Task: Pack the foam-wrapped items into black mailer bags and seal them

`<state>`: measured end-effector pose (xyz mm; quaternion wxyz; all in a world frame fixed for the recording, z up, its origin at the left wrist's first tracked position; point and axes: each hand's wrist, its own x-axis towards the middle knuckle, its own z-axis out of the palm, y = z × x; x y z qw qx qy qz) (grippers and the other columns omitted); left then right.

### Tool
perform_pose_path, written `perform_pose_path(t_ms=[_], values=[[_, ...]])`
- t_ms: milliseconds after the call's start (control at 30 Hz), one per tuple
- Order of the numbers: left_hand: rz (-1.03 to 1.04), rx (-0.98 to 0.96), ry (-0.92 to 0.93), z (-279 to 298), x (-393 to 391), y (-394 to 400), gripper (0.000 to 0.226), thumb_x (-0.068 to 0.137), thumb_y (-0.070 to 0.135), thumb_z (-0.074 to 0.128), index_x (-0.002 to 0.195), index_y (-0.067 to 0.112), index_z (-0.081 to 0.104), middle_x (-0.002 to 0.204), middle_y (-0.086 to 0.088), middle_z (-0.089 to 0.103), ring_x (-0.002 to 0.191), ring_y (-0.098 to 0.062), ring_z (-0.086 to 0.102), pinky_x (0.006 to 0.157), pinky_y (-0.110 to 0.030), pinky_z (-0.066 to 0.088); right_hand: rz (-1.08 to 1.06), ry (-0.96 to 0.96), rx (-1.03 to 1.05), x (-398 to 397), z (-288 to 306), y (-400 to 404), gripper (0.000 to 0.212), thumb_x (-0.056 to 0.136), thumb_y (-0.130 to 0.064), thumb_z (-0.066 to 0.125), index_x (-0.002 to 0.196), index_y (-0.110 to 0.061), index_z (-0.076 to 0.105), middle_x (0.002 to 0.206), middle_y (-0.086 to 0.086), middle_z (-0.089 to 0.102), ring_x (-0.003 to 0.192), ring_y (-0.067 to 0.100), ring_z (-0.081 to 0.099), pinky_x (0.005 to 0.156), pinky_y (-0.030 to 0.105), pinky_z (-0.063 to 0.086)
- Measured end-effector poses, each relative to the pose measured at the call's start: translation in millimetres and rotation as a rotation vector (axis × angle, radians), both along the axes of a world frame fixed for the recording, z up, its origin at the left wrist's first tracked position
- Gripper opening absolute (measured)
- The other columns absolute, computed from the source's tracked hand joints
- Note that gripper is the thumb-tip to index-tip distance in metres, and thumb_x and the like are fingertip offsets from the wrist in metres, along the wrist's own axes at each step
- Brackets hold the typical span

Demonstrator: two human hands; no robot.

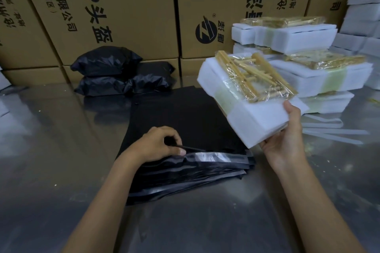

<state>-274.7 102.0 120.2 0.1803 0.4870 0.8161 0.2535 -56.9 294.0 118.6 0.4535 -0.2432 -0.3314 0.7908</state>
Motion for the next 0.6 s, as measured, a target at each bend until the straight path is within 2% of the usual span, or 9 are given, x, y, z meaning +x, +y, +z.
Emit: perform_pose_path(t_ms=[100,133,200,267,333,400,500,600], values=[[0.012,0.094,-0.053,0,1,0,0.005,0.088,0.032,0.073,0.092,0.032,0.075,0.126,0.014,0.057,0.118,-0.002,0.051,0.095,-0.01,0.034,-0.001,-0.006,0.003,0,1,-1,0.035,0.088,-0.052,0.061,0.115,-0.03,0.064,0.101,-0.01,0.077,0.088,0.009,0.073,0.069,0.025,0.055],[0.013,0.09,-0.064,1,1,-3,0.007,0.09,0.029,0.07,0.092,0.034,0.074,0.123,0.015,0.058,0.115,-0.002,0.053,0.089,-0.004,0.032,-0.001,-0.006,0.004,0,1,-2,0.035,0.088,-0.052,0.062,0.116,-0.03,0.064,0.102,-0.01,0.077,0.088,0.01,0.073,0.069,0.026,0.055],[0.012,0.064,-0.073,2,-1,-10,0.016,0.094,0.022,0.065,0.094,0.036,0.073,0.113,0.015,0.057,0.104,0.001,0.055,0.081,0.0,0.034,0.003,-0.007,0.004,1,2,-3,0.036,0.087,-0.052,0.063,0.116,-0.03,0.064,0.103,-0.009,0.076,0.089,0.011,0.073,0.071,0.027,0.055],[0.011,0.024,-0.075,2,-2,-17,0.022,0.096,0.018,0.06,0.1,0.033,0.075,0.109,0.013,0.056,0.101,0.0,0.055,0.084,-0.004,0.036,0.009,-0.012,0.001,1,2,-5,0.037,0.086,-0.053,0.063,0.115,-0.03,0.065,0.104,-0.009,0.076,0.09,0.012,0.072,0.073,0.028,0.054],[0.019,0.001,-0.091,3,-1,-20,0.024,0.098,0.018,0.057,0.106,0.031,0.075,0.11,0.011,0.058,0.103,-0.004,0.057,0.093,-0.014,0.04,0.013,-0.017,0.001,1,2,-7,0.037,0.087,-0.053,0.063,0.116,-0.03,0.064,0.104,-0.009,0.076,0.09,0.012,0.072,0.073,0.028,0.054],[0.046,0.02,-0.136,5,-1,-20,0.024,0.098,0.018,0.056,0.104,0.033,0.075,0.111,0.013,0.062,0.104,-0.003,0.059,0.096,-0.019,0.043,0.016,-0.023,0.01,1,3,-8,0.035,0.088,-0.053,0.061,0.114,-0.03,0.064,0.102,-0.009,0.075,0.088,0.011,0.072,0.069,0.027,0.053],[0.079,0.096,-0.144,6,1,-19,0.017,0.094,0.024,0.065,0.093,0.037,0.075,0.102,0.019,0.07,0.097,0.004,0.062,0.092,-0.016,0.045,0.022,-0.026,0.015,0,3,-9,0.031,0.088,-0.053,0.06,0.109,-0.031,0.065,0.099,-0.01,0.076,0.084,0.01,0.072,0.065,0.026,0.053],[0.075,0.213,-0.125,3,9,-14,0.006,0.084,0.026,0.078,0.082,0.031,0.078,0.084,0.012,0.075,0.083,-0.002,0.068,0.08,-0.019,0.049,0.017,-0.024,-0.002,0,4,-10,0.034,0.086,-0.053,0.063,0.112,-0.03,0.065,0.1,-0.009,0.076,0.086,0.012,0.073,0.071,0.028,0.056]])
